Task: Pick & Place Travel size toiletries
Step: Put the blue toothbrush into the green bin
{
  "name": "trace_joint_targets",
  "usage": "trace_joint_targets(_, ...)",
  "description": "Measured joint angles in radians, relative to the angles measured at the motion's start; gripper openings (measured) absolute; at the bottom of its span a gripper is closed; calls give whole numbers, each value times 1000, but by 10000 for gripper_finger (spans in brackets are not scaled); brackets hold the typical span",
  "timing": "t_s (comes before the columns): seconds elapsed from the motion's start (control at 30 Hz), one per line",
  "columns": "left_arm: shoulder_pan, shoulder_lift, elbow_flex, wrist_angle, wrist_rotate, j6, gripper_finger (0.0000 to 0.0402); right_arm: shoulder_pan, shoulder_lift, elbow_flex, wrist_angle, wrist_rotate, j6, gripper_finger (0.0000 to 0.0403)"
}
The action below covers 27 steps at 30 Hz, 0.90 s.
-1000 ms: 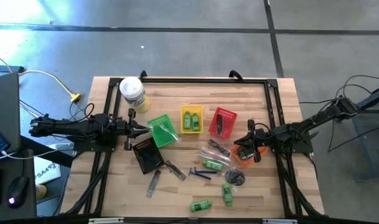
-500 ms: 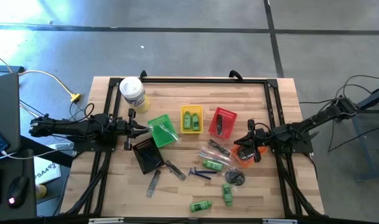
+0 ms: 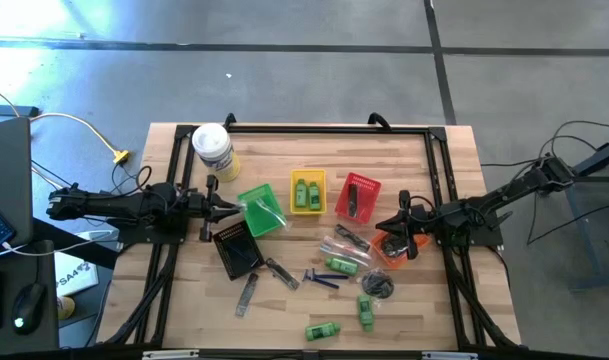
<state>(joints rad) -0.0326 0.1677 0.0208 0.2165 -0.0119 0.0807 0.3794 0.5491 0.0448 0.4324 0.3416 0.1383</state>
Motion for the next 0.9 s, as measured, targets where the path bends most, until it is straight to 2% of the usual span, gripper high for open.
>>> trace_joint_targets(0.9, 0, 0, 0, -3, 0, 0, 22, 0, 0, 0, 6, 0, 0, 3)
